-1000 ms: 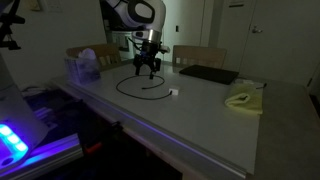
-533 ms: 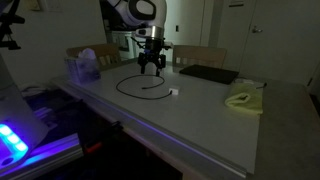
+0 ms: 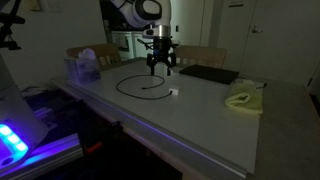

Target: Move the ends of the charger to the middle

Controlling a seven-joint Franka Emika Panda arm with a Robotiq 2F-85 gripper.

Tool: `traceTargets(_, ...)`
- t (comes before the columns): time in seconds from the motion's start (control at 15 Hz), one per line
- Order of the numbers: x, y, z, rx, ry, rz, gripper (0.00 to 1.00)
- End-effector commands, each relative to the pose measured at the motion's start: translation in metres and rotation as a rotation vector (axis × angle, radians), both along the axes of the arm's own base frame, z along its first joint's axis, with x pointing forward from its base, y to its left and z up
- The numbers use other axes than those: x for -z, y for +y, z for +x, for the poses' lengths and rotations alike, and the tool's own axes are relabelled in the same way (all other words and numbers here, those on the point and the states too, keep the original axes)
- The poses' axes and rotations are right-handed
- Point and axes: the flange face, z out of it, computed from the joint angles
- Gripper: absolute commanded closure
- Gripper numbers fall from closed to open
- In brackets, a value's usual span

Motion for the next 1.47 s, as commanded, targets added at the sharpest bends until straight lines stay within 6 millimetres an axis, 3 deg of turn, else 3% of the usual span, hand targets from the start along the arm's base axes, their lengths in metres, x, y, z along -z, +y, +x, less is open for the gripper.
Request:
traceTargets(0.0,-0.005,-0.021,0.01,0.024,-0.035,-0.007,0.0)
traceTargets(0.13,-0.01,-0.034,0.015,0.068,-0.048,0.016,0.0)
traceTargets(0.2,-0.005,-0.021,0.006,0.036,-0.025,-0.004,0.0)
traceTargets(0.6,-0.004,-0.026,0.008,0.049,-0.027,0.012,0.0)
traceTargets(0.93,-0.01,-0.066,0.009,0.099,-0.053,0.057,0.0)
traceTargets(1.0,-0.002,-0.077,0.008,0.101,-0.039,0.056,0.0)
traceTargets(1.13,-0.007,-0.093,0.014,0.112,-0.053,0.071,0.0)
traceTargets(1.2,0.006,-0.1,0.012,0.119,-0.041,0.08,0.0)
traceTargets(1.33,0.001,-0.114,0.018,0.135,-0.064,0.091,0.0)
traceTargets(1.4,0.001,-0.108,0.011,0.123,-0.045,0.057,0.0)
